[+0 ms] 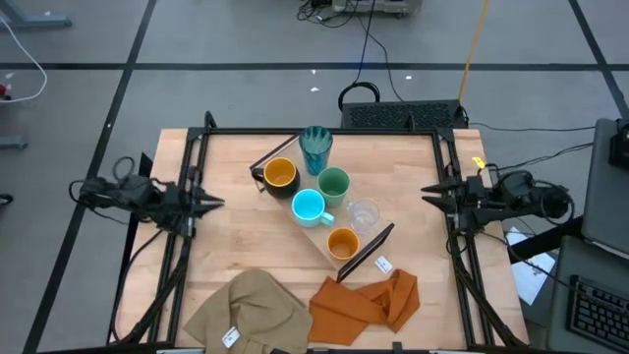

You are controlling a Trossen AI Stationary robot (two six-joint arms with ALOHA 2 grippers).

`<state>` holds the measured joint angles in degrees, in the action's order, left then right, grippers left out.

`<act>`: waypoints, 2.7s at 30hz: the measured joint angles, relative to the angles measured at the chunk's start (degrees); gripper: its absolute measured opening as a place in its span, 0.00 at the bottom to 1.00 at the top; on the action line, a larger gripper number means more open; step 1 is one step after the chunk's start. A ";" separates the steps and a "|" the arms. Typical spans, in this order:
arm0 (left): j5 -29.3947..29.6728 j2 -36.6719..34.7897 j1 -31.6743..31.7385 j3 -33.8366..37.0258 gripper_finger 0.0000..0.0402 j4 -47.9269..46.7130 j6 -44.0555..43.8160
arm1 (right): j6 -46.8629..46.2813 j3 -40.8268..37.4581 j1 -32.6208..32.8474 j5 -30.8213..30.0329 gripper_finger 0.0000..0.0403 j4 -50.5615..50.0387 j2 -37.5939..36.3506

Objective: Stack small to large cups/mugs on shelf
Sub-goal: Return to home position

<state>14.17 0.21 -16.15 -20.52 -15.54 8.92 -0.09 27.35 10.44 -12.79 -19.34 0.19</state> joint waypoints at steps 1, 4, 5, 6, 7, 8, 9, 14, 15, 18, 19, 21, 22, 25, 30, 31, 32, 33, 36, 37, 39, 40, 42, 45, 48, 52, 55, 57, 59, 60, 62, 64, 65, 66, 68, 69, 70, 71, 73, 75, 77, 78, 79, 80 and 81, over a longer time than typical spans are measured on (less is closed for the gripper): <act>-1.91 0.02 -0.01 1.95 0.10 3.14 0.46 | -0.15 -1.18 0.02 0.99 0.21 2.42 -0.02; -4.69 -0.02 -0.01 6.50 0.10 10.45 -0.19 | -1.74 -5.94 0.02 2.06 0.21 8.48 -0.01; -4.69 -0.02 0.00 8.16 0.10 11.64 -1.09 | -2.18 -7.75 -0.01 2.86 0.21 10.93 0.02; -4.87 -0.02 0.00 9.81 0.10 13.37 -1.42 | -2.49 -9.59 0.00 4.01 0.21 13.87 0.02; -5.36 -0.02 0.01 11.12 0.10 16.09 -1.53 | -3.23 -11.47 0.00 4.47 0.21 17.35 0.00; -5.53 -0.02 0.01 12.09 0.10 19.00 -1.55 | -3.97 -13.30 0.02 5.40 0.21 20.51 -0.02; -5.60 -0.05 0.00 13.02 0.10 21.45 -1.60 | -4.33 -15.15 0.02 5.67 0.21 23.36 -0.02; -6.18 -0.02 -0.01 15.83 0.10 24.95 -2.49 | -5.46 -22.83 0.02 7.10 0.21 34.68 0.00; -6.29 -0.04 0.01 15.94 0.10 25.57 -2.77 | -5.45 -23.81 0.02 7.10 0.21 36.03 -0.01; -6.35 -0.02 0.01 16.66 0.10 24.54 -4.14 | -5.50 -25.24 0.02 7.07 0.21 37.66 -0.11; -6.28 0.00 0.01 16.98 0.10 24.27 -4.14 | -5.38 -25.38 0.01 7.09 0.21 36.77 -0.03; -6.26 -0.02 -0.01 17.55 0.10 24.52 -4.81 | -5.17 -25.52 0.00 6.98 0.21 34.31 0.06; -6.19 -0.02 0.00 17.92 0.10 24.31 -5.71 | -5.25 -25.54 0.00 6.90 0.21 33.47 0.00; -4.81 0.17 0.05 19.03 0.10 22.21 -7.79 | -6.15 -25.59 0.00 6.86 0.21 31.01 0.00; -5.29 0.17 0.05 19.94 0.10 20.49 -4.92 | -7.56 -25.65 0.00 6.82 0.21 26.91 0.02; -4.22 0.17 0.03 19.98 0.10 20.11 -4.94 | -8.22 -25.65 0.00 6.81 0.21 25.33 0.02; -2.59 0.17 0.05 19.98 0.10 19.88 -4.95 | -8.98 -25.69 0.00 6.79 0.21 24.08 0.01; -1.10 0.17 0.05 19.96 0.10 19.65 -4.88 | -9.73 -25.70 0.00 6.79 0.21 22.91 0.00; 0.58 0.17 0.05 19.94 0.10 18.98 -3.44 | -10.38 -25.72 -0.02 6.86 0.21 21.34 -0.01; 0.68 0.19 0.05 19.90 0.10 18.64 -3.49 | -10.31 -25.74 -0.02 6.86 0.21 21.18 -0.02; 0.65 0.62 0.05 19.90 0.10 18.61 -3.89 | -9.87 -25.74 -0.02 6.86 0.21 20.99 0.05; 0.33 0.95 0.05 19.87 0.10 18.46 -4.20 | -9.78 -25.74 -0.02 6.86 0.21 20.96 0.04; -1.80 1.44 0.05 19.84 0.10 18.13 -4.59 | -9.77 -25.75 -0.02 6.88 0.21 20.73 0.11; -4.91 2.44 0.05 19.83 0.10 17.58 -5.23 | -9.77 -25.76 -0.02 6.91 0.21 20.32 0.22; -6.58 3.33 0.05 19.83 0.10 17.27 -5.65 | -9.73 -25.81 0.00 7.06 0.21 19.95 0.33; -6.92 4.09 0.05 19.83 0.10 17.19 -5.69 | -9.47 -25.81 -0.01 7.08 0.21 19.85 0.67; -6.85 4.28 0.05 19.83 0.10 17.14 -5.85 | -8.32 -25.81 -0.02 7.10 0.21 19.74 0.74; -6.89 4.31 0.05 19.83 0.10 17.12 -6.60 | -7.66 -25.81 0.00 7.10 0.21 19.72 0.74; -7.59 4.28 0.05 19.83 0.10 16.92 -7.27 | -7.28 -25.81 0.00 7.10 0.21 19.68 0.74; -8.54 4.31 0.05 19.83 0.10 16.74 -7.54 | -7.19 -25.81 0.00 7.10 0.21 19.68 0.74; -10.29 4.28 0.05 19.83 0.10 16.42 -7.99 | -7.17 -25.81 0.00 7.10 0.21 19.66 0.74; -12.13 4.54 0.05 19.83 0.10 16.08 -7.76 | -7.15 -25.83 0.00 7.10 0.21 19.61 0.74; -12.74 4.77 0.05 19.83 0.10 16.00 -7.70 | -7.14 -25.83 0.00 7.10 0.21 19.61 0.74; -12.92 4.85 0.04 19.83 0.10 15.97 -7.87 | -6.71 -25.83 0.00 7.10 0.21 19.61 0.74; -12.41 5.27 0.05 19.83 0.10 16.03 -8.02 | -4.99 -25.83 0.00 7.10 0.21 19.62 0.74; -11.92 5.48 0.05 19.85 0.10 16.05 -7.91 | -4.38 -25.83 0.00 7.10 0.21 19.80 0.74; -11.68 5.45 0.05 19.87 0.10 16.12 -7.73 | -4.28 -25.85 0.00 7.09 0.21 20.09 0.74; -11.60 5.42 0.05 19.87 0.10 16.28 -7.75 | -4.21 -25.85 0.03 7.07 0.21 20.37 0.74; -11.32 5.42 0.05 19.90 0.10 16.52 -7.41 | -3.83 -25.85 0.13 7.06 0.21 20.71 0.74; -9.77 5.42 0.04 19.92 0.10 17.09 -7.28 | -3.72 -25.85 0.13 7.06 0.21 20.99 0.72; -7.55 5.42 0.05 19.95 0.10 17.87 -5.32 | -3.72 -25.85 0.13 7.06 0.21 21.01 0.72; -7.46 5.42 0.09 19.98 0.10 18.23 -3.23 | -3.72 -25.85 0.13 7.06 0.21 21.03 0.72; -7.80 5.42 0.05 19.98 0.10 18.58 -1.01 | -3.72 -25.85 0.13 7.06 0.21 21.04 0.73; -8.24 5.42 0.05 19.98 0.10 19.03 1.11 | -3.72 -25.85 0.15 7.06 0.21 21.06 0.73; -8.34 5.40 0.03 19.98 0.10 19.04 2.22 | -3.72 -25.85 0.15 7.06 0.21 21.08 0.72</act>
<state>5.83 5.61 -16.12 -0.54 3.50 11.13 -3.81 1.50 10.59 -5.74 1.74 0.91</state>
